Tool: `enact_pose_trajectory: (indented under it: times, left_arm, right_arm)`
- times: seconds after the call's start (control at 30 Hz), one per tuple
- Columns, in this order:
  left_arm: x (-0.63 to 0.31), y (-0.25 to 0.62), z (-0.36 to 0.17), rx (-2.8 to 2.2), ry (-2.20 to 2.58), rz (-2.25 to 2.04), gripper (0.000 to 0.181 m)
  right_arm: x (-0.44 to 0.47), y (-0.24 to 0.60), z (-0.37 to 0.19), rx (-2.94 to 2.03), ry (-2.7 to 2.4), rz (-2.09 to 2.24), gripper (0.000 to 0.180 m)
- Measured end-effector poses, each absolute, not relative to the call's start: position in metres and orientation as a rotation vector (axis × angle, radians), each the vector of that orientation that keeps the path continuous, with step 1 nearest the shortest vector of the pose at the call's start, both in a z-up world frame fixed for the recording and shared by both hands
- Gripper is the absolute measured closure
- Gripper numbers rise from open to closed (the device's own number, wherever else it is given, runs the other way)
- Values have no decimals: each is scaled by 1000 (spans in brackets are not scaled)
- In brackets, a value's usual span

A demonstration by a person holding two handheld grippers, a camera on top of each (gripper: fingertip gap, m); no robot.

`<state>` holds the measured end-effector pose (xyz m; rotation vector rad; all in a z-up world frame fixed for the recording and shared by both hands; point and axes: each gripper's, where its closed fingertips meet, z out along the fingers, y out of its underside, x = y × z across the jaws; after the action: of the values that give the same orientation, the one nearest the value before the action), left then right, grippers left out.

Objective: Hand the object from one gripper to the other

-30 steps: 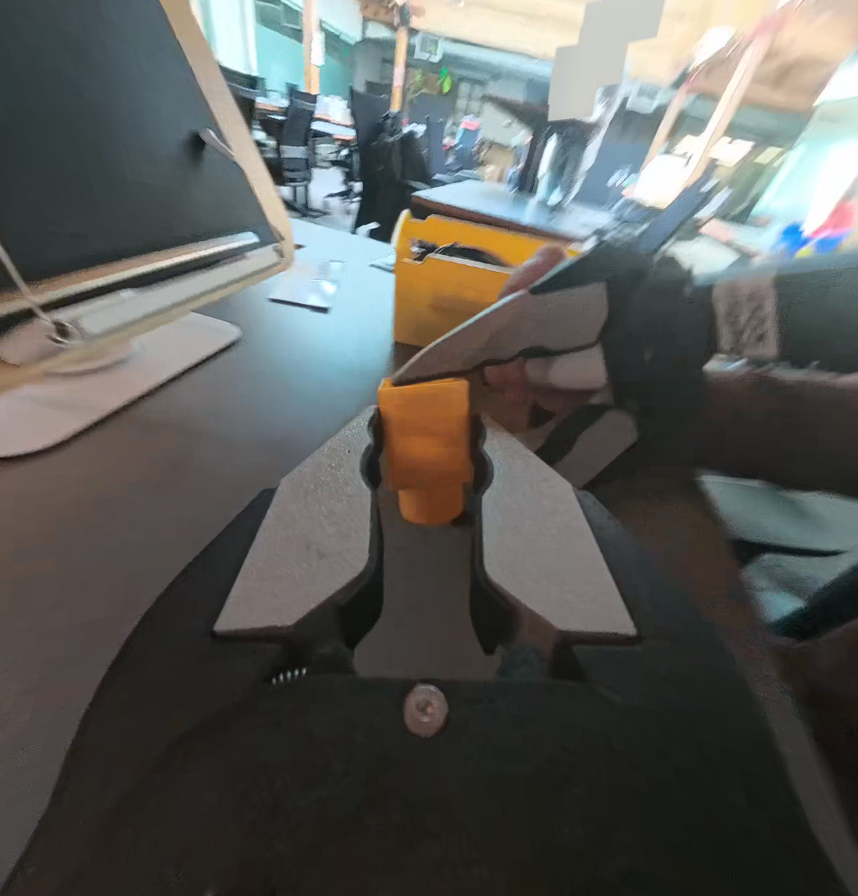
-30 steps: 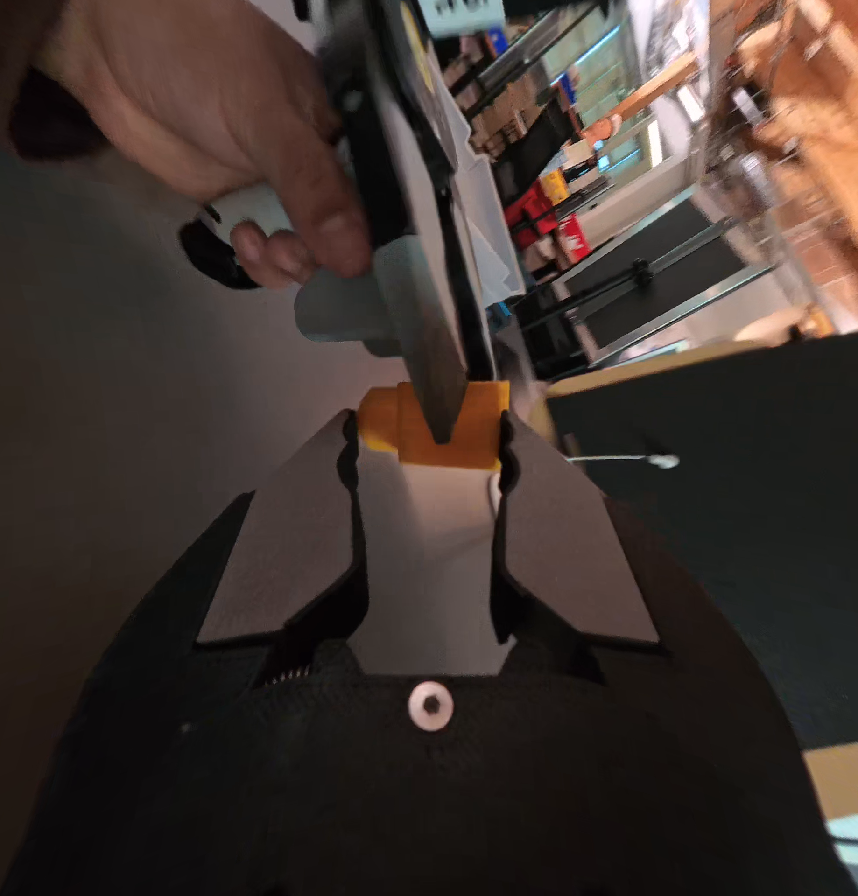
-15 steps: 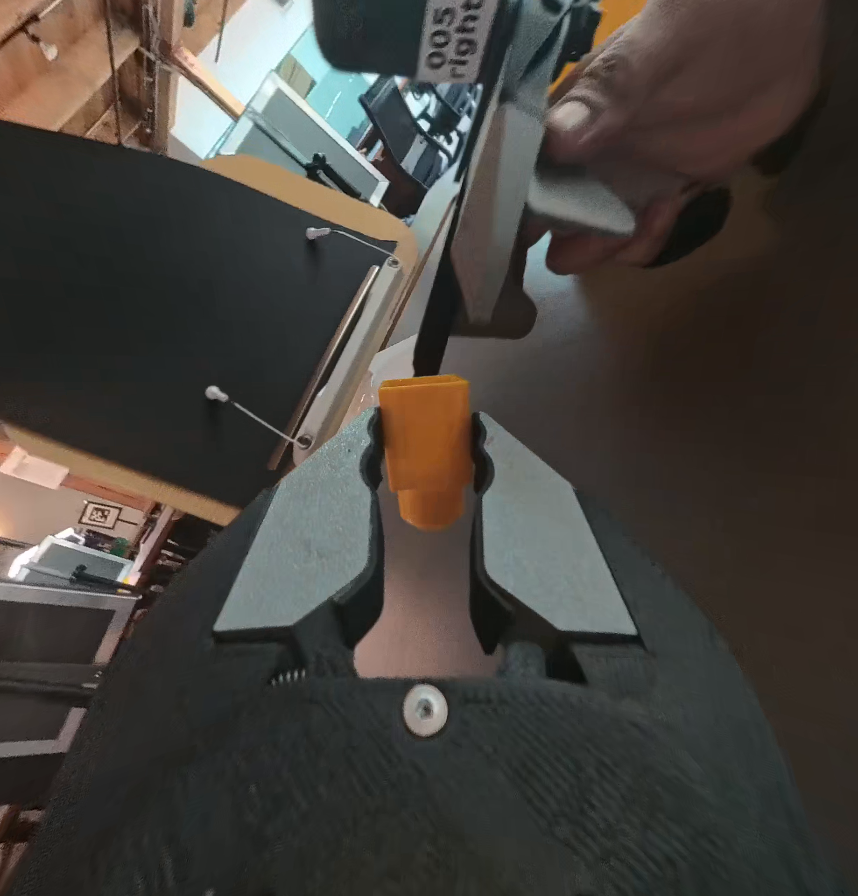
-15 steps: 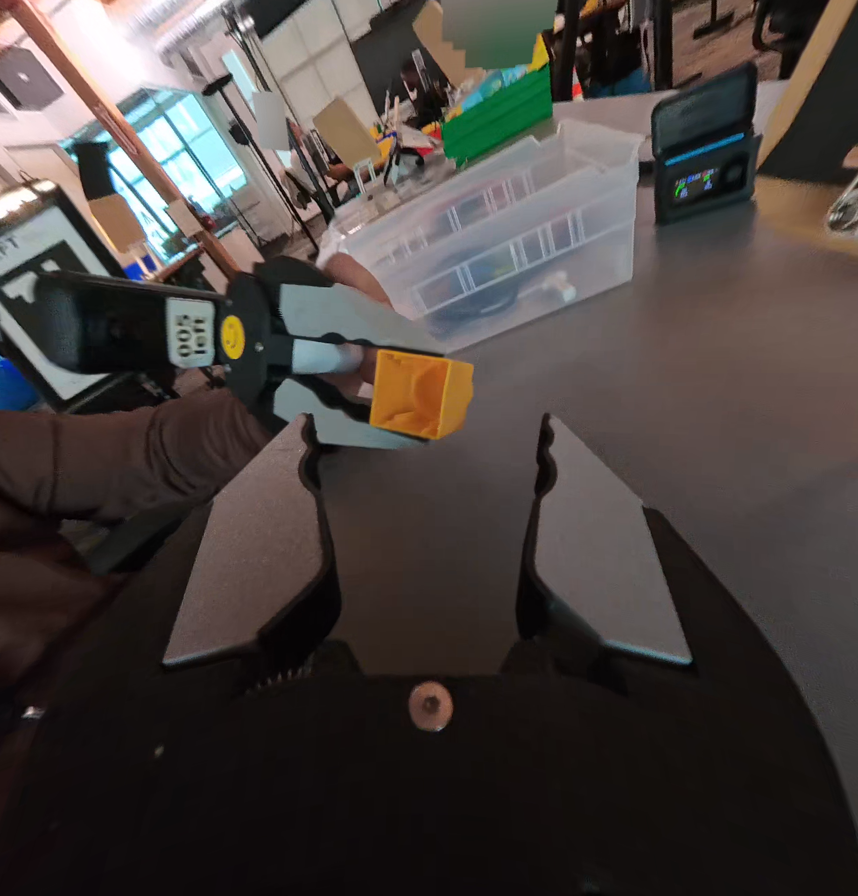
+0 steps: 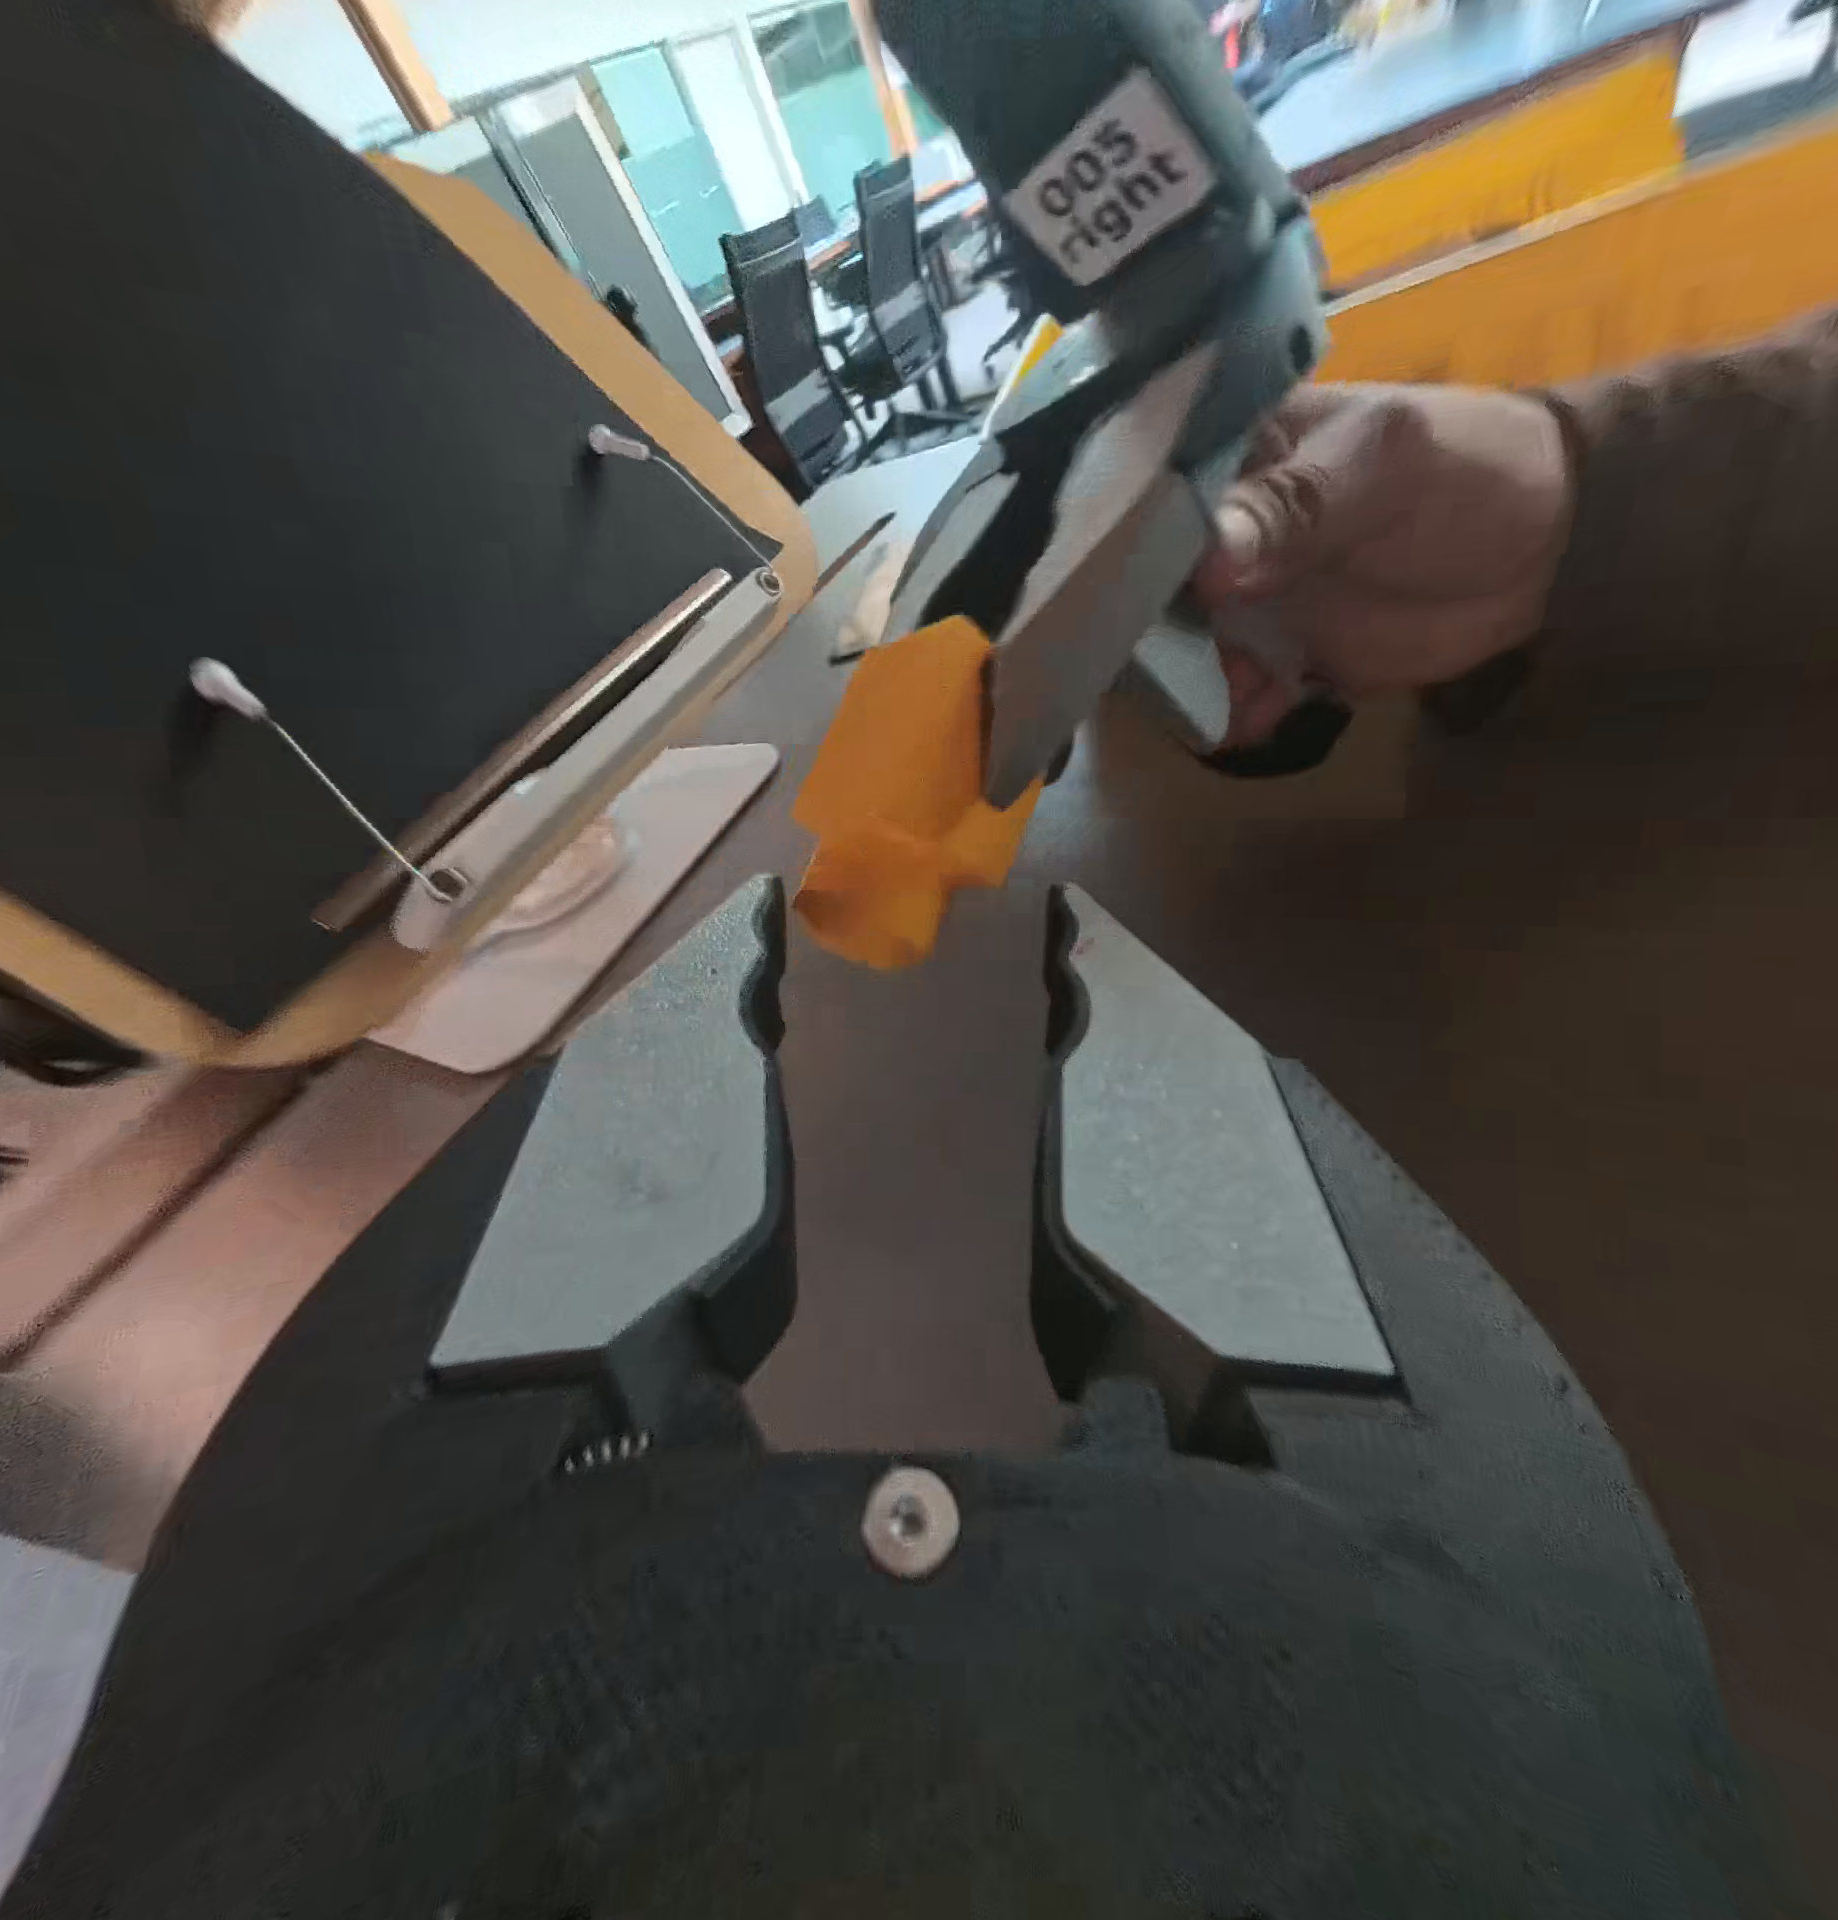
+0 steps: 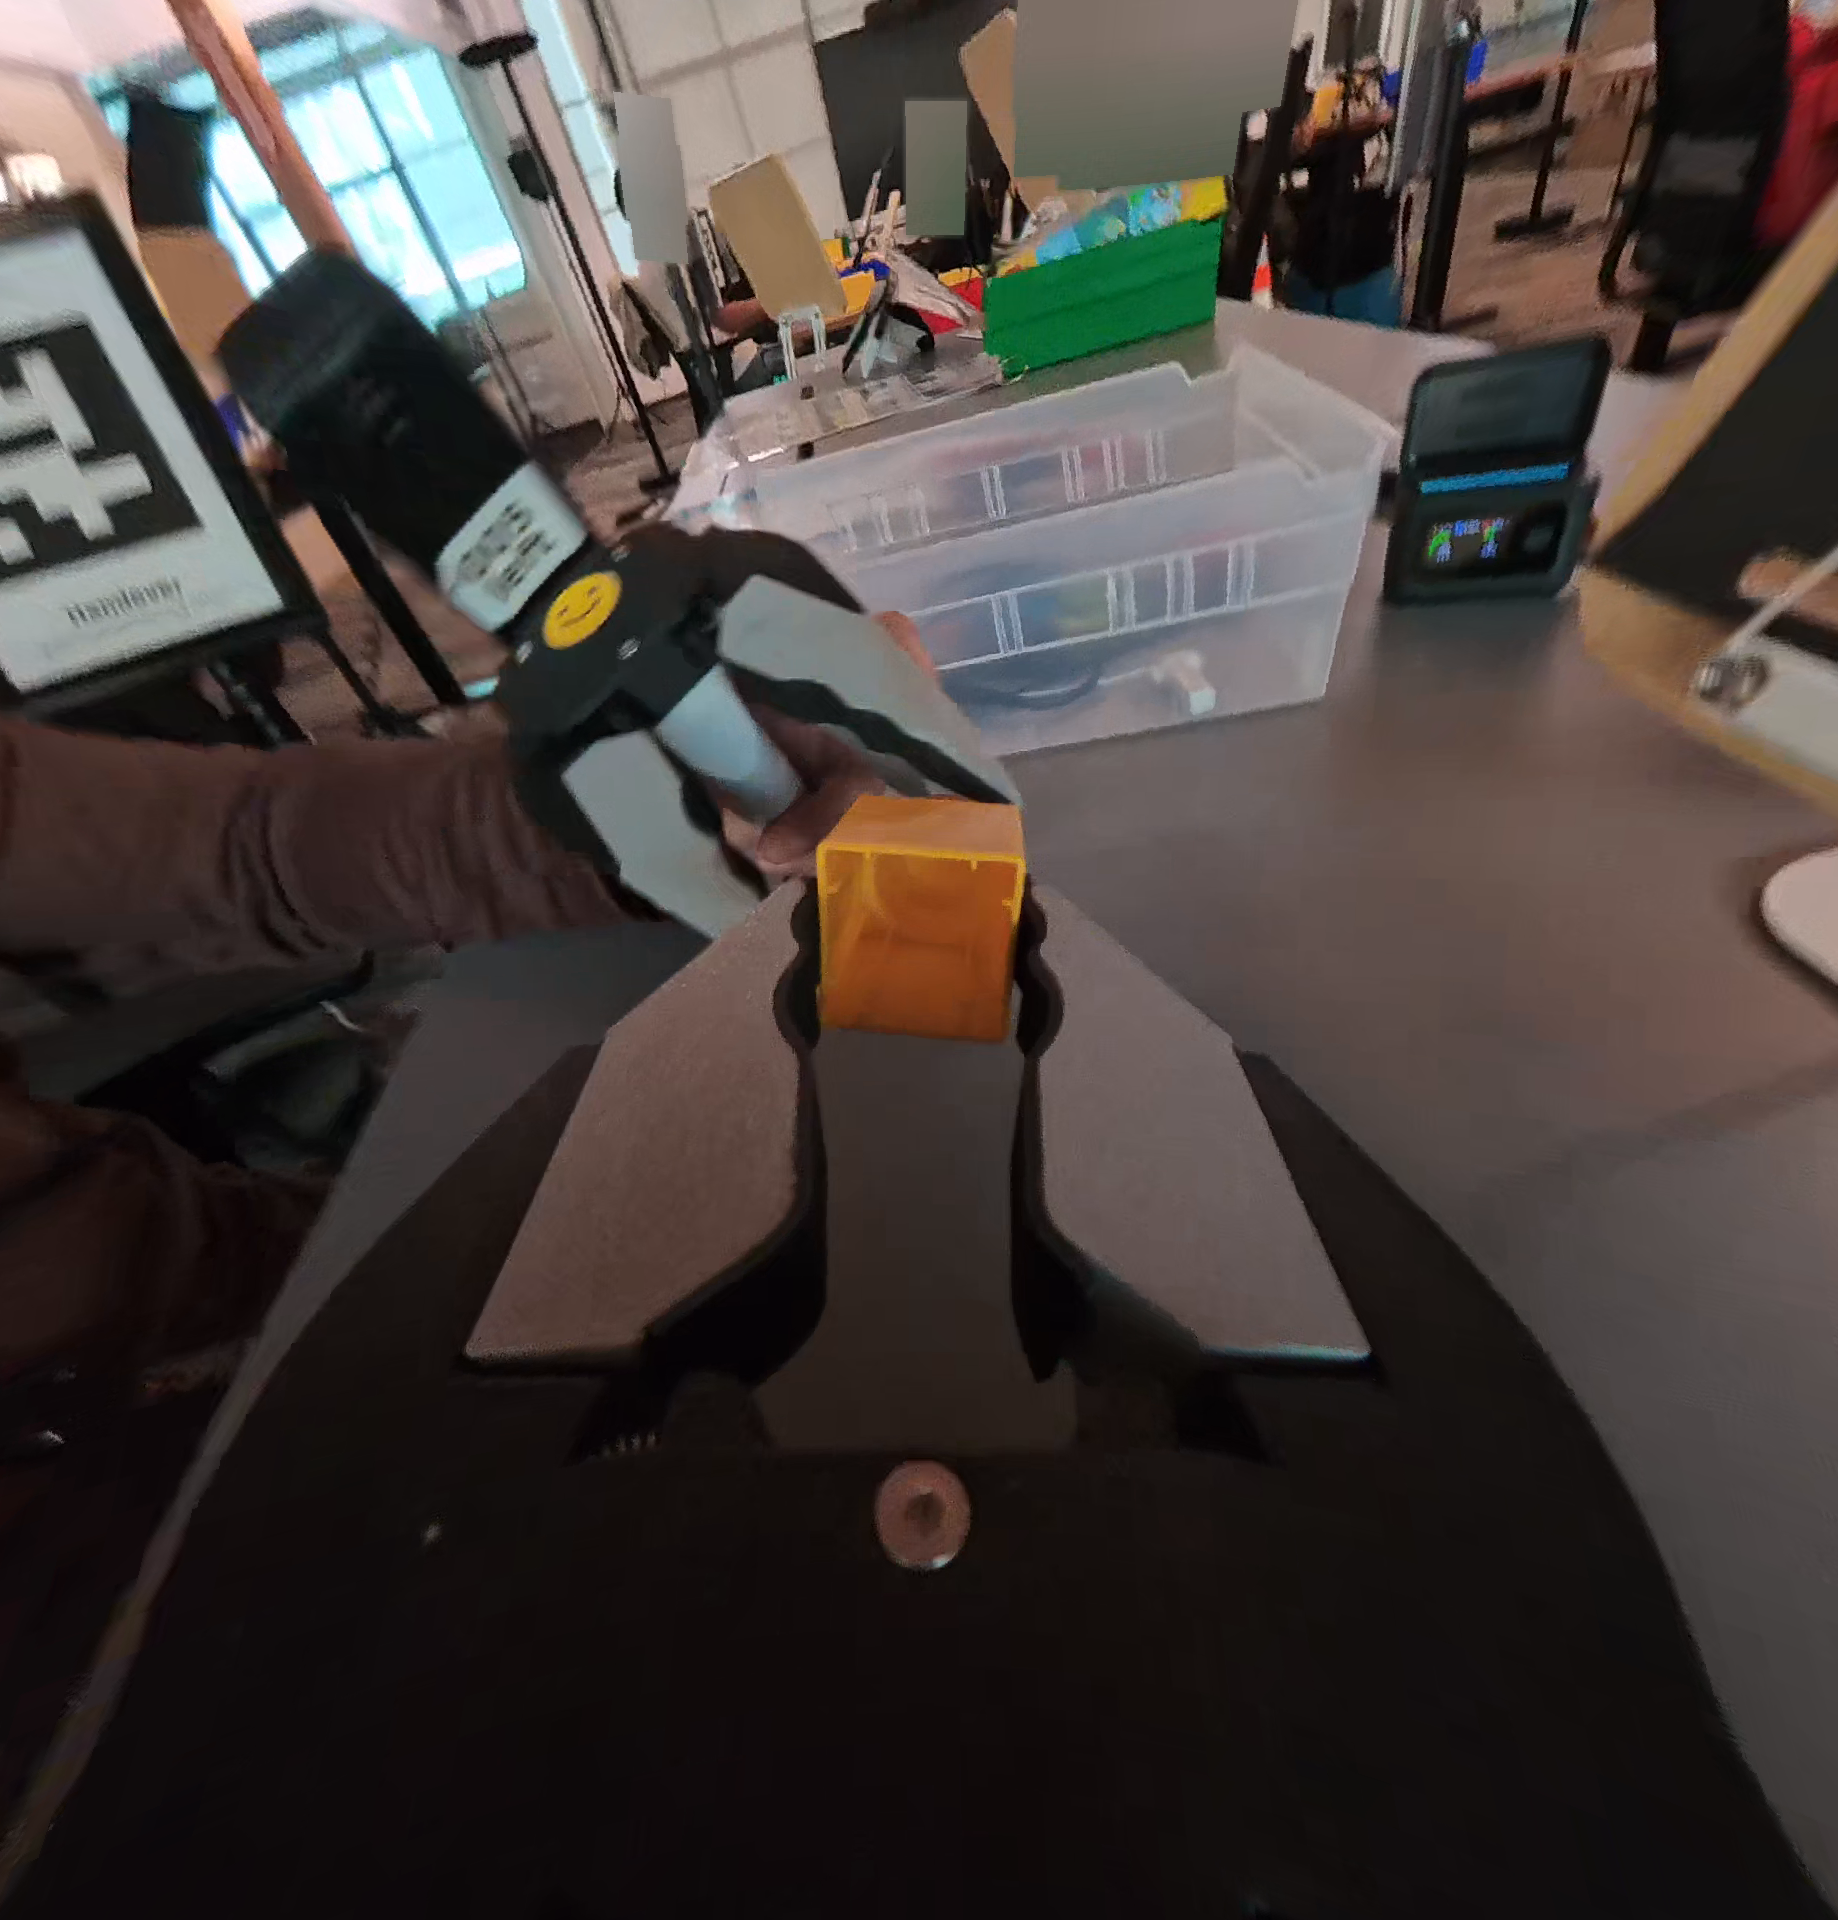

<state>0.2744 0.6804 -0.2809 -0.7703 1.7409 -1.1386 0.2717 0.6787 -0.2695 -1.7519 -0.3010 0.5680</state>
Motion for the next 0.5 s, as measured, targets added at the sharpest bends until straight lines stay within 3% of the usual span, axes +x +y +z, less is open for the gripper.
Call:
enact_pose_trajectory:
  times: [0.3, 0.5]
  left_arm:
    - [253, 654, -271, -722, 1832, -1521, 135]
    - [242, 642, -272, -642, 1906, -1535, 142]
  right_arm:
    - [242, 661, -258, -1652, -662, 332, 146]
    - [236, 651, -270, -1664, -805, 250, 147]
